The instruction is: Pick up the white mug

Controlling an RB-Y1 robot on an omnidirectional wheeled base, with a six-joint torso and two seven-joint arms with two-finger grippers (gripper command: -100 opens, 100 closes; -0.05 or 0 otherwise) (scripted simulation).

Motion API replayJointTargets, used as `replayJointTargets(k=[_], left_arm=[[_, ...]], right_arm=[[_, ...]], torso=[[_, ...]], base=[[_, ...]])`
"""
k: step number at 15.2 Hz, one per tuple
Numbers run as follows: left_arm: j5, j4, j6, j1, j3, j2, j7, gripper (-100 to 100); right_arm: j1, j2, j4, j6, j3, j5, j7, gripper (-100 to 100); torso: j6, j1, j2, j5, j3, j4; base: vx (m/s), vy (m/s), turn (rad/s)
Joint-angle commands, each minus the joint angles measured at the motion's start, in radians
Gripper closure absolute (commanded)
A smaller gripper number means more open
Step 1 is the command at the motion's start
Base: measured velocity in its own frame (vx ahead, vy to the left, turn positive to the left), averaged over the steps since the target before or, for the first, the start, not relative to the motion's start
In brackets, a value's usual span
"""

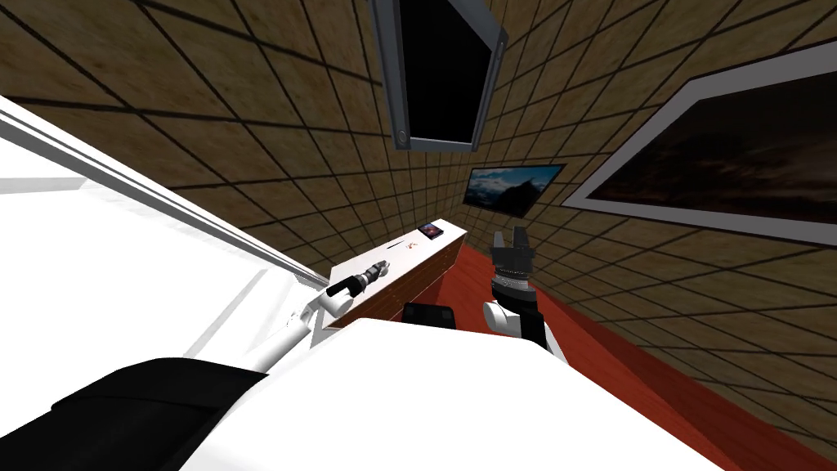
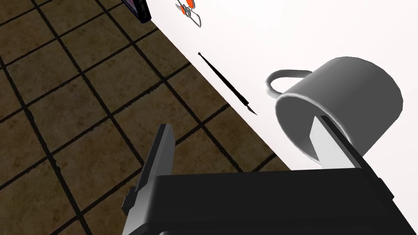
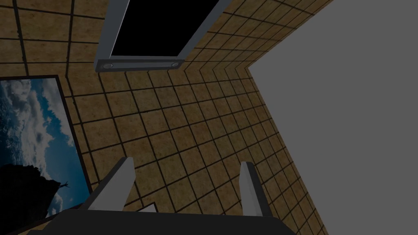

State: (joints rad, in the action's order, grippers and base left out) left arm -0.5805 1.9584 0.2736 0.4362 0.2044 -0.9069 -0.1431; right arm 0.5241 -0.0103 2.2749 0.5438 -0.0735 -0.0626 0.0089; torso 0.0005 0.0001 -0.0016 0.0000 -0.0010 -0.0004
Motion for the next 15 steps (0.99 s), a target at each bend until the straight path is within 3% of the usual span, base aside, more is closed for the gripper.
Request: replayJointTargets(k=[1, 2, 3, 4, 5, 6, 7, 8, 11, 12, 15], left_arm=[[-0.021, -0.016, 0.040, -0.002, 0.007, -0.027, -0.010, -100], [-0.052, -0.040, 0.069, -0.007, 0.015, -0.065, -0.019, -100], [-0.052, -0.040, 0.078, -0.007, 0.015, -0.065, -0.019, -100], [-0.082, -0.062, 0.105, -0.013, 0.024, -0.101, -0.028, -100], [-0.082, -0.062, 0.115, -0.013, 0.024, -0.101, -0.028, -100], [-0.111, -0.084, 0.140, -0.018, 0.033, -0.137, -0.037, -100], [-0.111, -0.084, 0.151, -0.018, 0.033, -0.137, -0.037, -100], [-0.139, -0.106, 0.184, -0.024, 0.041, -0.169, -0.046, -100], [-0.166, -0.126, 0.220, -0.029, 0.050, -0.204, -0.054, -100], [-0.192, -0.146, 0.252, -0.033, 0.059, -0.234, -0.063, -100], [-0.217, -0.164, 0.283, -0.037, 0.068, -0.263, -0.070, -100]], right_arm=[[0.000, 0.000, 0.000, 0.000, 0.000, 0.000, 0.000, 0], [0.000, 0.000, 0.000, 0.000, 0.000, 0.000, 0.000, 0], [0.000, 0.000, 0.000, 0.000, 0.000, 0.000, 0.000, 0], [0.000, 0.000, 0.000, 0.000, 0.000, 0.000, 0.000, 0], [0.000, 0.000, 0.000, 0.000, 0.000, 0.000, 0.000, 0], [0.000, 0.000, 0.000, 0.000, 0.000, 0.000, 0.000, 0], [0.000, 0.000, 0.000, 0.000, 0.000, 0.000, 0.000, 0], [0.000, 0.000, 0.000, 0.000, 0.000, 0.000, 0.000, 0], [0.000, 0.000, 0.000, 0.000, 0.000, 0.000, 0.000, 0], [0.000, 0.000, 0.000, 0.000, 0.000, 0.000, 0.000, 0], [0.000, 0.000, 0.000, 0.000, 0.000, 0.000, 0.000, 0]], torso=[[0.000, 0.000, 0.000, 0.000, 0.000, 0.000], [0.000, 0.000, 0.000, 0.000, 0.000, 0.000], [0.000, 0.000, 0.000, 0.000, 0.000, 0.000], [0.000, 0.000, 0.000, 0.000, 0.000, 0.000], [0.000, 0.000, 0.000, 0.000, 0.000, 0.000], [0.000, 0.000, 0.000, 0.000, 0.000, 0.000], [0.000, 0.000, 0.000, 0.000, 0.000, 0.000], [0.000, 0.000, 0.000, 0.000, 0.000, 0.000], [0.000, 0.000, 0.000, 0.000, 0.000, 0.000], [0.000, 0.000, 0.000, 0.000, 0.000, 0.000], [0.000, -0.001, 0.000, 0.000, 0.000, 0.000]], base=[[0.016, 0.005, -0.174], [0.019, 0.001, -0.199], [0.018, 0.003, -0.153], [0.019, 0.002, -0.158], [0.017, 0.003, -0.151], [0.015, 0.002, -0.200], [0.014, 0.004, -0.163], [0.018, 0.001, -0.154], [0.018, 0.000, -0.149], [0.020, -0.001, -0.173], [0.019, 0.001, -0.133]])
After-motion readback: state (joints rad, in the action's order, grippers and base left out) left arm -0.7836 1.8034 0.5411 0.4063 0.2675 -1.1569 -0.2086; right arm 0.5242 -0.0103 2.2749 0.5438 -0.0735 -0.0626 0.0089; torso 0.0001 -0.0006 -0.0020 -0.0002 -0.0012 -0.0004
